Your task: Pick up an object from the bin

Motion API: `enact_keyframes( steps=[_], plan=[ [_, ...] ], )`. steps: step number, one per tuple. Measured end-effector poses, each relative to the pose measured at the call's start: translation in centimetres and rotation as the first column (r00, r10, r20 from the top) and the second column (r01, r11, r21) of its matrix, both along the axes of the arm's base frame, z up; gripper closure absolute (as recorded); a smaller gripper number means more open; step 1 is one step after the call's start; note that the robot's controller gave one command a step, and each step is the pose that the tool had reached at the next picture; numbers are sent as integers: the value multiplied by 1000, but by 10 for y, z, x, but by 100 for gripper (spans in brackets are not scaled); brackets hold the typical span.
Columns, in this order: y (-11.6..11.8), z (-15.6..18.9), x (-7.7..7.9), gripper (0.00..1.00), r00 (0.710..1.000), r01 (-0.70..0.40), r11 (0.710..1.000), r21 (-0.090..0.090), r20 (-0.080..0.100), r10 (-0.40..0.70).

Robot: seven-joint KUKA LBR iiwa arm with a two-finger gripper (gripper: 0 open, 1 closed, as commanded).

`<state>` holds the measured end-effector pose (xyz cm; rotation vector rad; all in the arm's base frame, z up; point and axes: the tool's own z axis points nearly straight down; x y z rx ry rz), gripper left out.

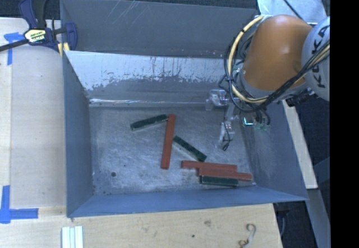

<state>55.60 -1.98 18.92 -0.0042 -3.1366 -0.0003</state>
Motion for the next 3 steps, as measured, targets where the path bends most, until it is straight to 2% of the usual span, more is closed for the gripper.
enact_keyframes(
  steps=[1,2,3],
  plan=[
    [-19,-118,-71,0,995,-98,995,-1,11,98],
    [-4,-88,-73,0,989,-147,989,-1,11,147],
    [-23,-89,-73,0,996,91,996,-1,10,-91]
  ],
)
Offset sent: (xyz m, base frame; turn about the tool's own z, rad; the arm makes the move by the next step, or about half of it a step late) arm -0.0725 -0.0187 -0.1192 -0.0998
